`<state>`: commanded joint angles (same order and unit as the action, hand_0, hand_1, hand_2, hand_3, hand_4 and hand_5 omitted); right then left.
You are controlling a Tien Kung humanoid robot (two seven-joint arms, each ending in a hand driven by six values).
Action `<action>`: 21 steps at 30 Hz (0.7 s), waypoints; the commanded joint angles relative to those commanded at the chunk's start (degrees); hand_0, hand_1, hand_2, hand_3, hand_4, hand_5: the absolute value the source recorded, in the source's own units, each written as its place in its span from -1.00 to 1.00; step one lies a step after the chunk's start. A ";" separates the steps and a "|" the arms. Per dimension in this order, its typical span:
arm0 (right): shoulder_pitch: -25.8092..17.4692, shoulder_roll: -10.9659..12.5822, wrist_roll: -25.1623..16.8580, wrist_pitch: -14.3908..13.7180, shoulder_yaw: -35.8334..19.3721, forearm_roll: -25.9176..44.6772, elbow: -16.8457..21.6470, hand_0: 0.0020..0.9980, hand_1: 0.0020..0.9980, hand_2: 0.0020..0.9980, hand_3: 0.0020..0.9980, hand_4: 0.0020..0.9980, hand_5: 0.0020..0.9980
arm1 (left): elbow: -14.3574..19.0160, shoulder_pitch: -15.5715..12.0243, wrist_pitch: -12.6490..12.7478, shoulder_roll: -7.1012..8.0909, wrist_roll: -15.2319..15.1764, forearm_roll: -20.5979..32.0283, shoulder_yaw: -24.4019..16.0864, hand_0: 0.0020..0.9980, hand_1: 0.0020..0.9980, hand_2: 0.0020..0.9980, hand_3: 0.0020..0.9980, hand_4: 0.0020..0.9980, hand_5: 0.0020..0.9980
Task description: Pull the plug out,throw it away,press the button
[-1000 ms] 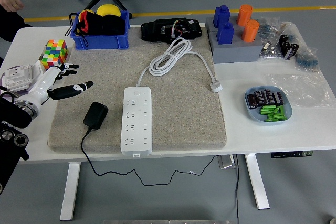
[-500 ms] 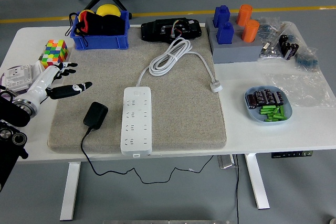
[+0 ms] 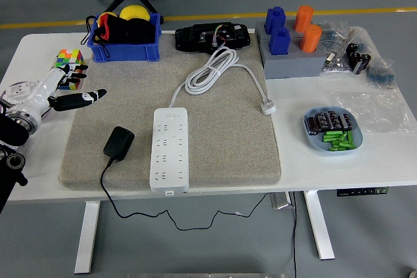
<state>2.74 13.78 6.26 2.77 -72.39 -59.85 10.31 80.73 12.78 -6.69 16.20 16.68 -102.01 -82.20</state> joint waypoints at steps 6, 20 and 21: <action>-0.04 -0.57 -0.25 0.35 -0.59 0.01 0.00 0.39 0.36 0.32 0.23 0.42 -0.02 | 0.58 -0.92 -0.08 -0.56 -0.09 -0.02 -0.38 0.66 0.61 0.56 0.74 0.72 -0.16; -0.60 -0.57 -0.08 0.24 -1.68 -0.72 0.00 0.39 0.36 0.33 0.23 0.43 -0.02 | 0.93 -1.13 -0.63 -0.58 0.63 -0.31 -1.00 0.63 0.55 0.49 0.69 0.71 -0.16; -0.65 -0.61 -0.06 0.24 -1.91 -0.85 0.00 0.39 0.36 0.33 0.23 0.43 -0.02 | 0.94 -1.19 -0.59 -0.61 0.58 -0.31 -1.06 0.63 0.55 0.49 0.69 0.71 -0.16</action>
<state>2.09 13.17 6.20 3.00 -74.30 -60.69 10.31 81.67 11.59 -7.28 15.58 17.26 -102.32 -83.26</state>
